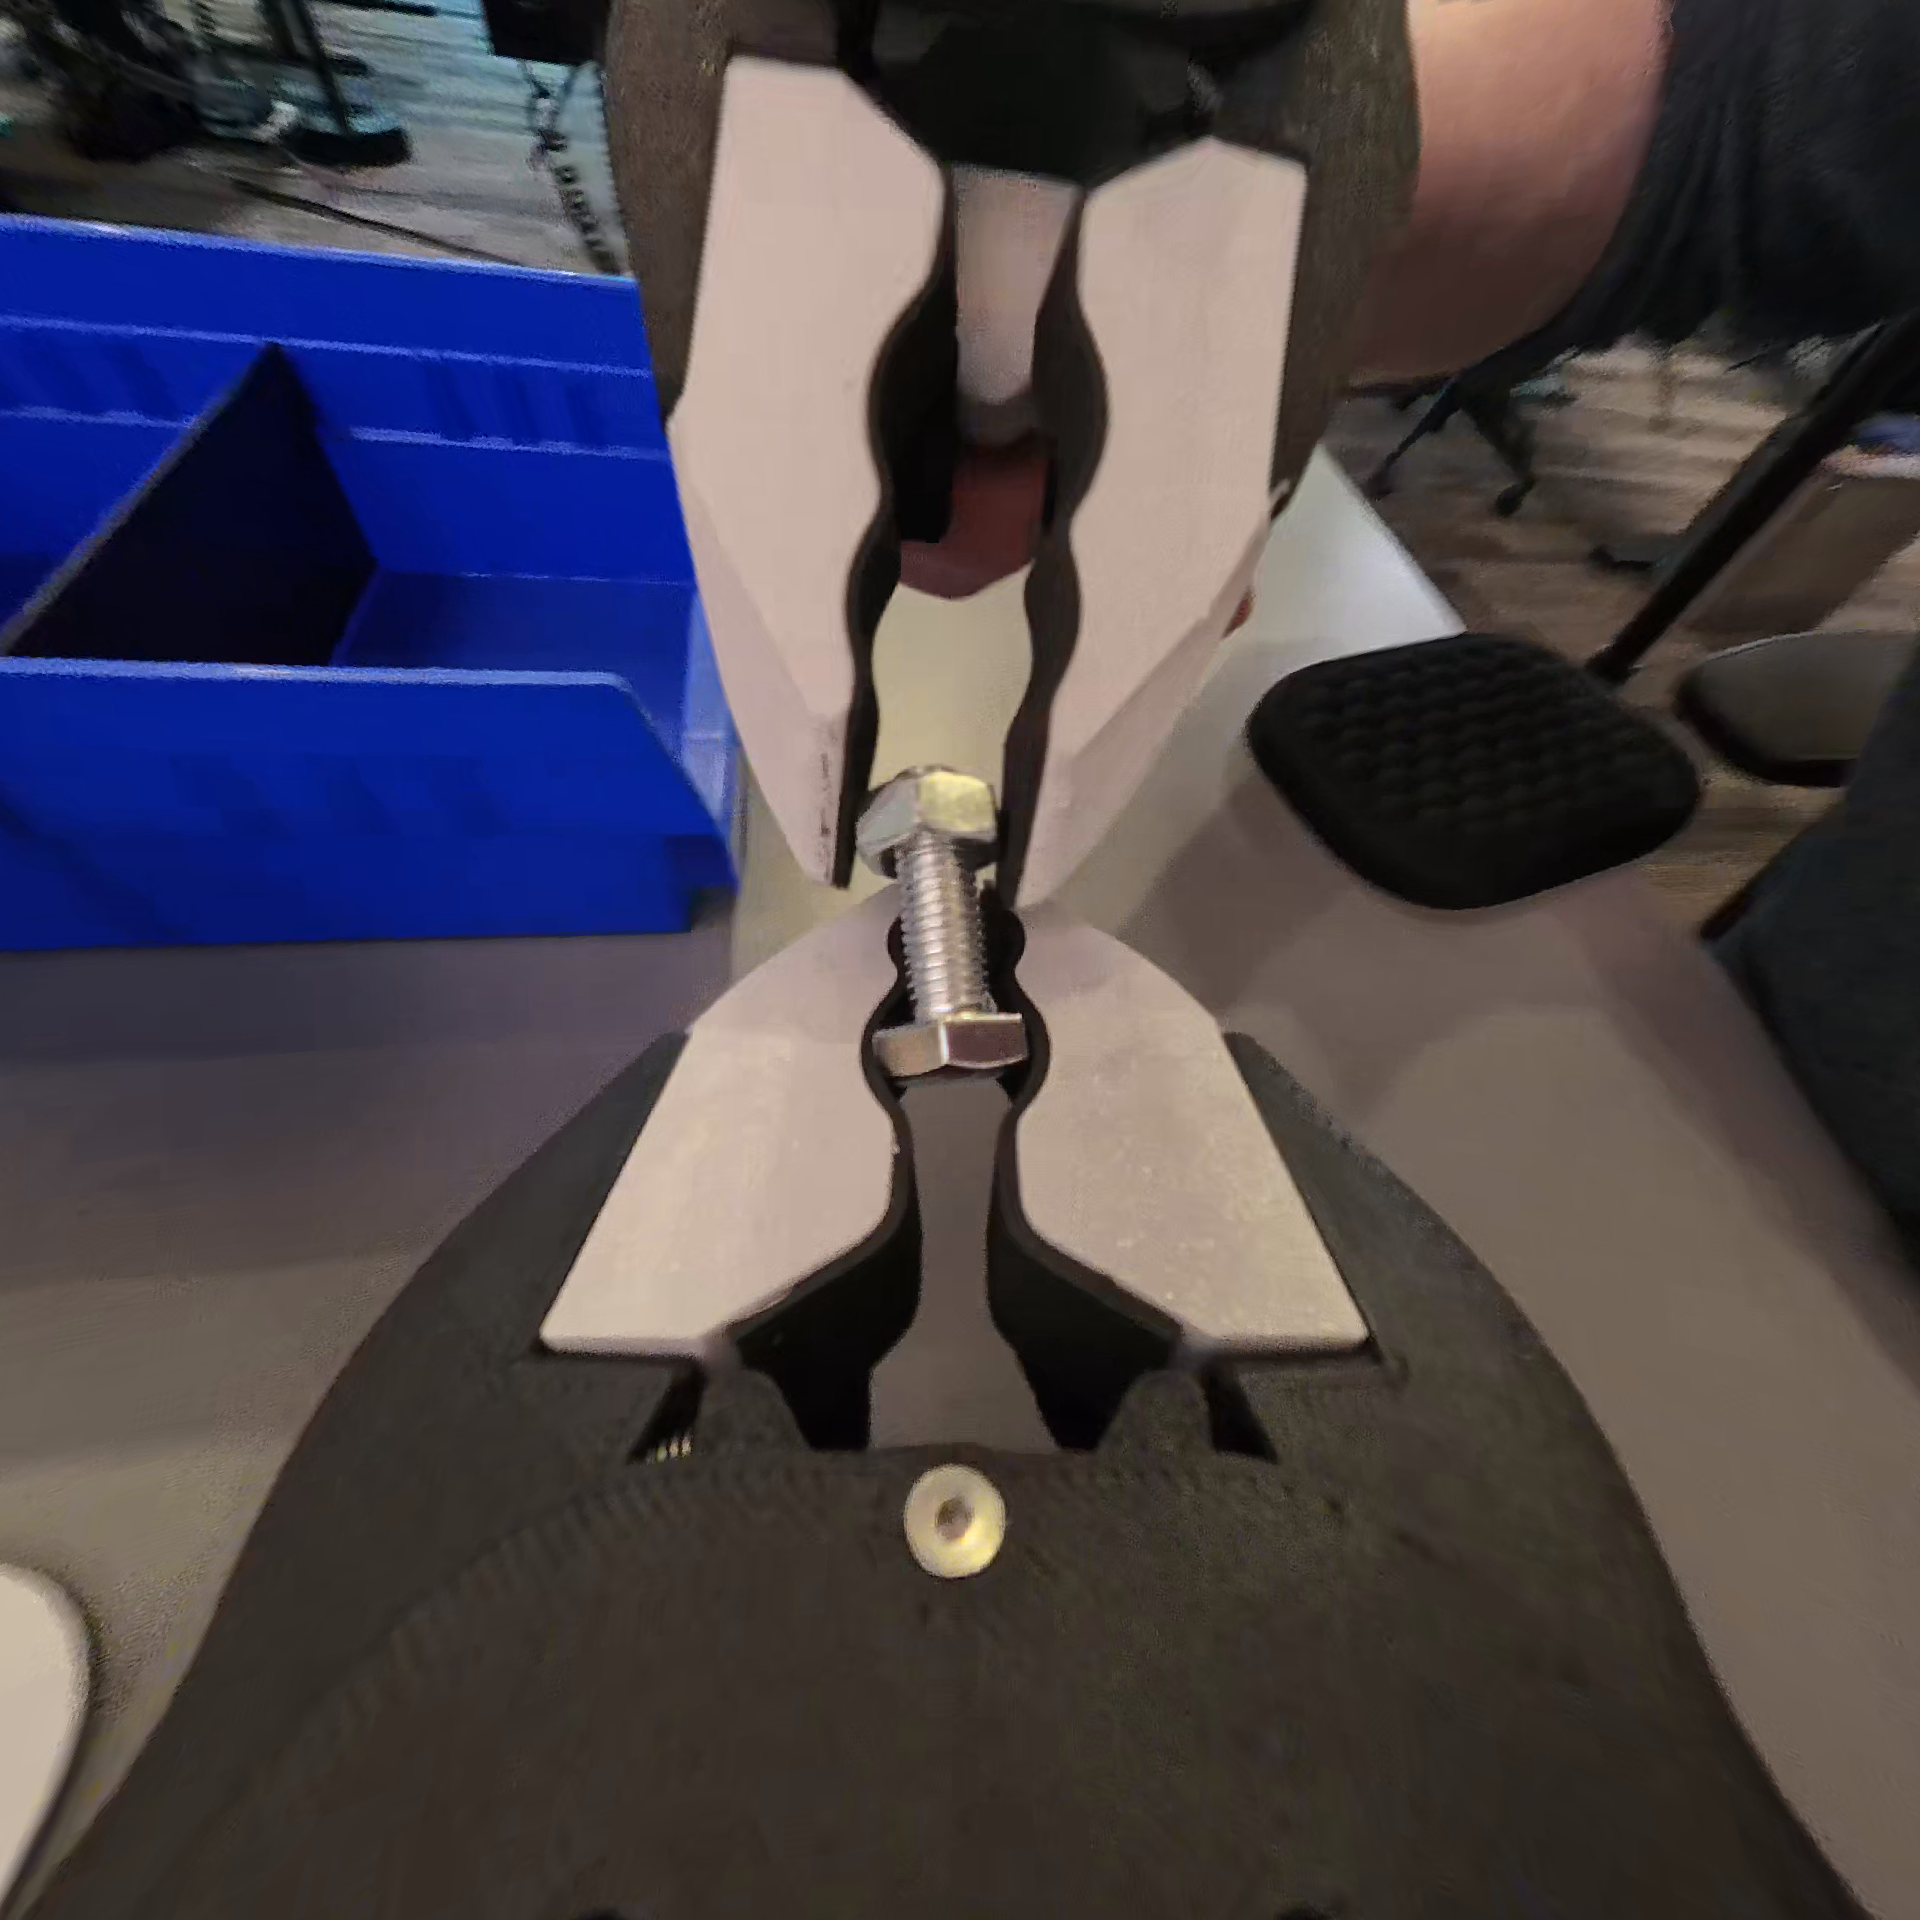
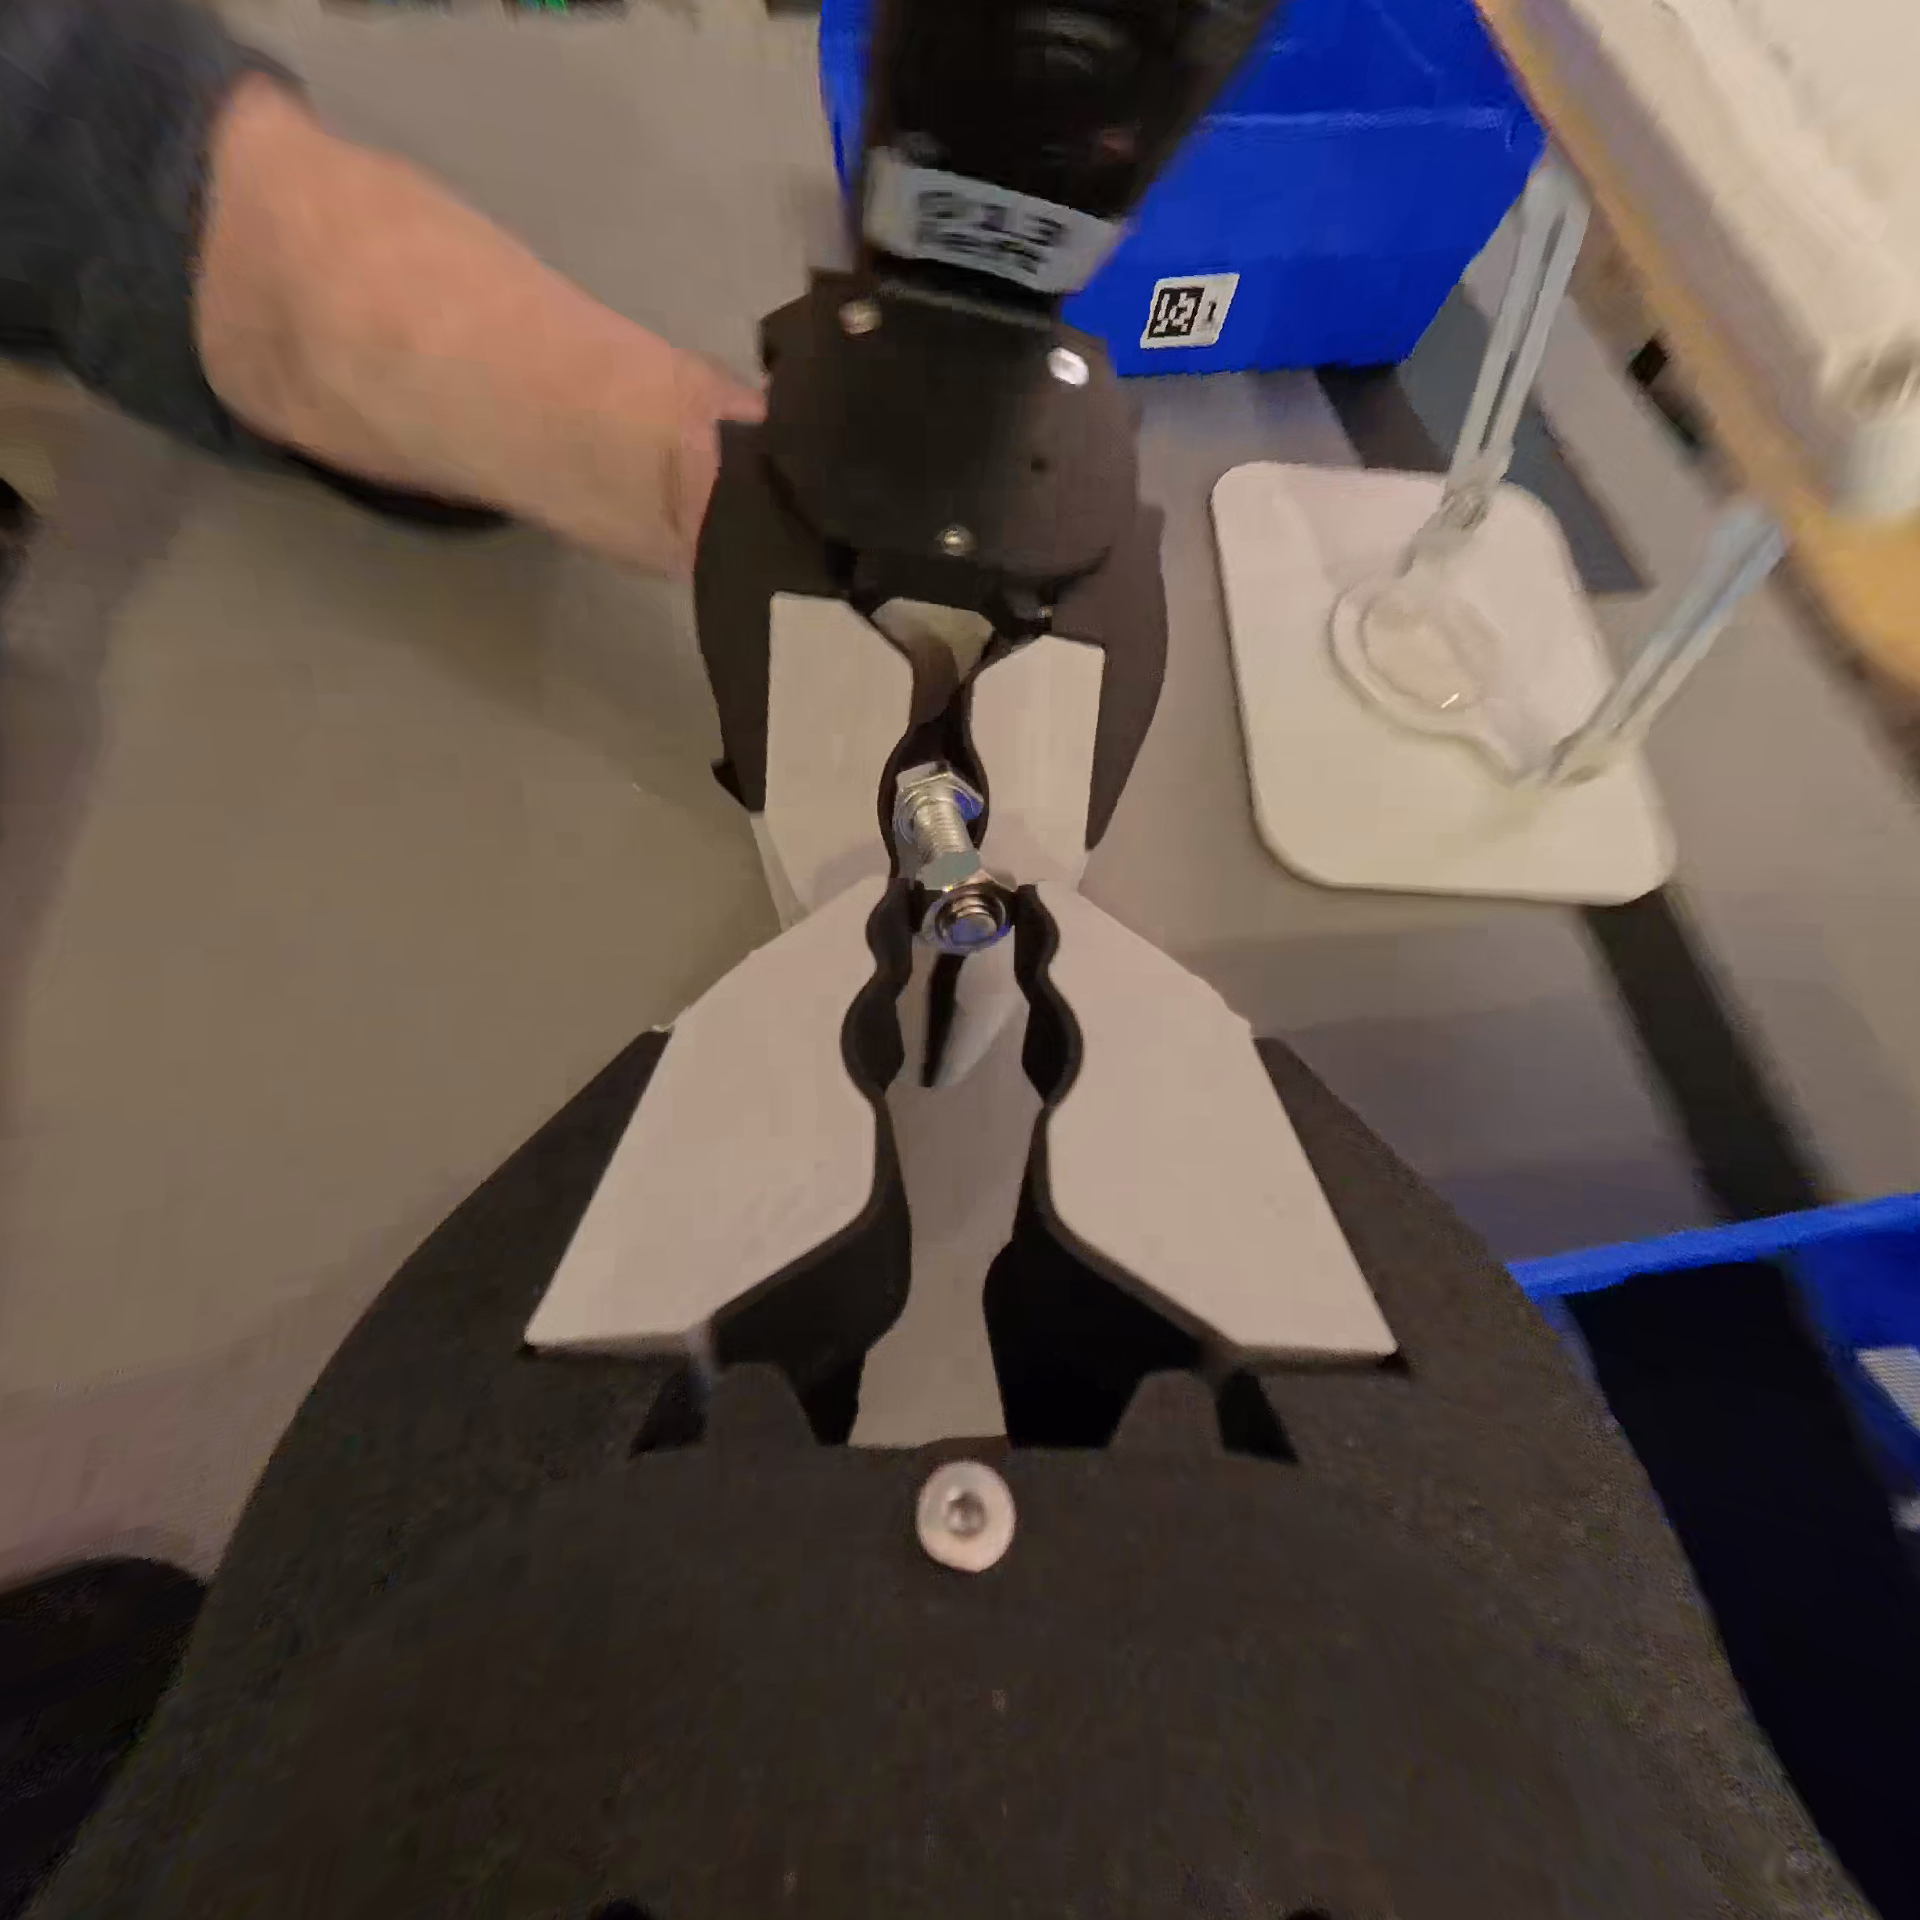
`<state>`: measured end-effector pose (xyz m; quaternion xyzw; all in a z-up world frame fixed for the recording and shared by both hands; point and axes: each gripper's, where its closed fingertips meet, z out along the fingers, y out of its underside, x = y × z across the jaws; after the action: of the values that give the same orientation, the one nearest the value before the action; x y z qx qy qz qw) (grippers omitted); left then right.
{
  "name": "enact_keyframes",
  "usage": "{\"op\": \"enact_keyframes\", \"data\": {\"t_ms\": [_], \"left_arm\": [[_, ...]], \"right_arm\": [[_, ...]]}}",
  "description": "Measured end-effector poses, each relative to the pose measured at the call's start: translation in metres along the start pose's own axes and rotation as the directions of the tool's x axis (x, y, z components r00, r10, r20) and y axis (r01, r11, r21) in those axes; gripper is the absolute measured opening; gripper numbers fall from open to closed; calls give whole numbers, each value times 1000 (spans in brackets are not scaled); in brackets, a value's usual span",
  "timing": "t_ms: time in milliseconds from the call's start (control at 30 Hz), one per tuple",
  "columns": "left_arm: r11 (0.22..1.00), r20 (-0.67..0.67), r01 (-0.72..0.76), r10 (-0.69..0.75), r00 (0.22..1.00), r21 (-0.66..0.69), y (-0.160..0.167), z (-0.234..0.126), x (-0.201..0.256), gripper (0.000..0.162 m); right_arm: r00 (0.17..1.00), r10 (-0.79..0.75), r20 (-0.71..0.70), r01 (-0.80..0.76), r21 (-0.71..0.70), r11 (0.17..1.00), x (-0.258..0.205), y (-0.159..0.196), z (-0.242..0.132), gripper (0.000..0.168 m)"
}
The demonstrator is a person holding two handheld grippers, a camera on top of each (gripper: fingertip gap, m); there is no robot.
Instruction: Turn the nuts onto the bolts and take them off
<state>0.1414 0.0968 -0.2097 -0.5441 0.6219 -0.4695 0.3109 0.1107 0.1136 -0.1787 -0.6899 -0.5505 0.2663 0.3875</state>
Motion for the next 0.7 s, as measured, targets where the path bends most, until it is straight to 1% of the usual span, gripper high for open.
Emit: {"op": "enact_keyframes", "data": {"t_ms": [33, 67, 100, 133, 167, 200, 233, 267, 333, 367, 433, 467, 500, 567, 600, 700], "left_arm": [[999, -57, 41, -39, 998, 24, -2, -1, 5, 10], [995, -130, 90, -84, 988, 41, -4, -2, 11, 9], [989, -210, 146, -136, 968, 33, -4, -2, 18, 9], [983, -256, 180, -167, 952, 27, -3, -2, 22, 10], [981, -273, 190, -174, 946, 32, -2, -2, 23, 10], [979, -293, 201, -184, 938, 32, 0, -3, 24, 10], [977, -290, 207, -186, 939, 43, -1, -3, 22, 9], [977, -271, 205, -181, 945, 61, -4, -4, 19, 9], [982, -229, 174, -155, 961, 68, -5, -7, 14, 9], [988, -172, 140, -127, 977, 65, -4, -7, 8, 9], [992, -121, 104, -96, 988, 68, -5, -8, 4, 9], [994, -83, 82, -76, 994, 73, -6, -8, 1, 9], [996, -38, 59, -57, 998, 63, -6, -7, -3, 9], [1000, 36, 0, -1, 999, 29, -3, -5, -8, 10], [999, 73, -33, 32, 997, 10, -1, -4, -10, 10], [993, 150, -112, 116, 982, -38, 0, 0, -12, 10]], "right_arm": [[991, -130, -42, 129, -29, 991, 0, -1, 0, 19], [951, -298, -87, 292, -76, 953, 0, -1, -1, 19], [864, -487, -128, 469, -149, 871, 1, -1, -1, 19], [747, -647, -154, 609, -232, 758, 2, -1, -1, 19], [655, -740, -153, 684, -297, 666, 3, -1, 0, 19], [621, -771, -143, 706, -327, 629, 3, -1, 1, 19], [633, -760, -145, 694, -327, 641, 5, -2, 1, 19], [669, -727, -154, 668, -304, 679, 7, -3, 0, 20], [763, -621, -176, 579, -240, 779, 10, -5, -4, 38], [820, -544, -181, 510, -202, 836, 12, -5, -7, 40], [931, -328, -161, 318, -86, 944, 13, -9, -12, 41], [971, -201, -131, 200, -26, 980, 12, -11, -14, 40], [993, -82, -83, 84, 24, 996, 11, -12, -15, 38], [995, 100, -1, -100, 40, 994, 10, -6, -13, 37], [988, 155, 20, -155, 41, 987, 11, -3, -11, 36], [965, 240, 106, -248, 71, 966, 3, 0, -6, 27]]}}
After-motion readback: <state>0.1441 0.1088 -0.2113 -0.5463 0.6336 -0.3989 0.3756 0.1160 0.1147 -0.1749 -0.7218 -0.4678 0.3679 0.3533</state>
